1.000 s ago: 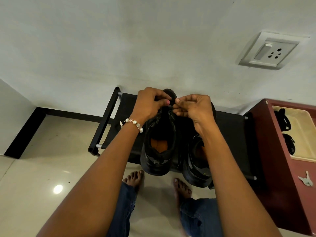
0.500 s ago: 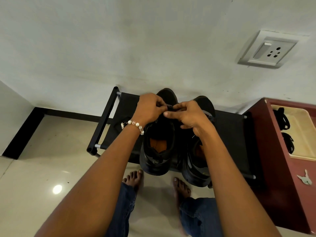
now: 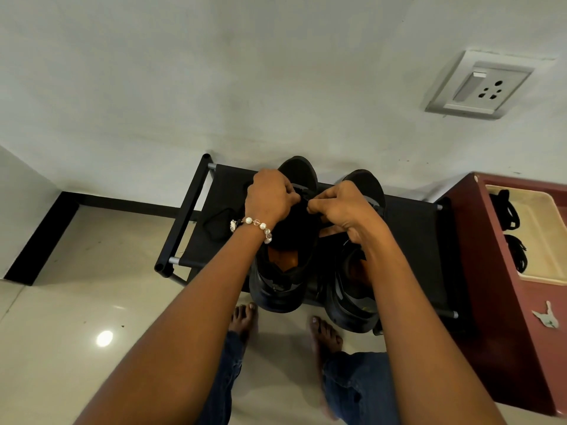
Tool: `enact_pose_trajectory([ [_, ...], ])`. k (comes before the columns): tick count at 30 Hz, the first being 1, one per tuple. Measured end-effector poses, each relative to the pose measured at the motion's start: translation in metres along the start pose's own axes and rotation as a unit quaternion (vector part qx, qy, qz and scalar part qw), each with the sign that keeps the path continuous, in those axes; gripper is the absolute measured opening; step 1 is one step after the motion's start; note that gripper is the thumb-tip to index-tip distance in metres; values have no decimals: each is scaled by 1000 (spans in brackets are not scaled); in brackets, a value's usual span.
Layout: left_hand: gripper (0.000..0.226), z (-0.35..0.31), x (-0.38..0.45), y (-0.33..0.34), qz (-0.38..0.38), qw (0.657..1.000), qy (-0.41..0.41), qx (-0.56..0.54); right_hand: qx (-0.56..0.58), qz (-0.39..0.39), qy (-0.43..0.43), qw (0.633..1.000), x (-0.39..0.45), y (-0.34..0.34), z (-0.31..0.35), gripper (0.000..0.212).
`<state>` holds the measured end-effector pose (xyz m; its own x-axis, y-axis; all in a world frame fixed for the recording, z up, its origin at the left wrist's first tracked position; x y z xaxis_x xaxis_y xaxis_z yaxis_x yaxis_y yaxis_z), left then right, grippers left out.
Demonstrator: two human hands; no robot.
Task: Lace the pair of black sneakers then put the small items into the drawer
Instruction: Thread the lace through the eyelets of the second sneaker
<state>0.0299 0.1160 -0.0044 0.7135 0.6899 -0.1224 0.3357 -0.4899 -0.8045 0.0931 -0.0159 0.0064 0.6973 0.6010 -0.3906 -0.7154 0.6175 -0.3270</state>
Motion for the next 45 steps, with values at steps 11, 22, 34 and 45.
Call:
enact_pose_trajectory([
  [11, 12, 2, -3, 6, 38, 995, -47, -80, -12, 30, -29, 999, 5, -1, -4, 7],
  [22, 9, 16, 0, 22, 91, 937, -194, -276, 25, 40, -37, 998, 9, -1, -7, 11],
  [34, 7, 13, -4, 25, 31, 959, -176, -221, -42, -81, -74, 993, 27, -2, -20, 15],
  [45, 22, 9, -13, 2, 117, 959, -117, -232, 4, -173, -41, 984, 24, -2, -14, 24],
])
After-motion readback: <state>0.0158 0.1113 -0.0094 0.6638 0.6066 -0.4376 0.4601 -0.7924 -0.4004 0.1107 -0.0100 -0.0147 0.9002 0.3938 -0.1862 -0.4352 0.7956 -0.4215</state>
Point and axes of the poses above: each hand's wrist, its own x-axis towards the middle knuckle, its own y-axis out of the palm, z = x × y, the point moved 4 cm from there along x, towards the middle knuckle, and after that the axes turned 7 degrees about -y, right-handed, at the moved point
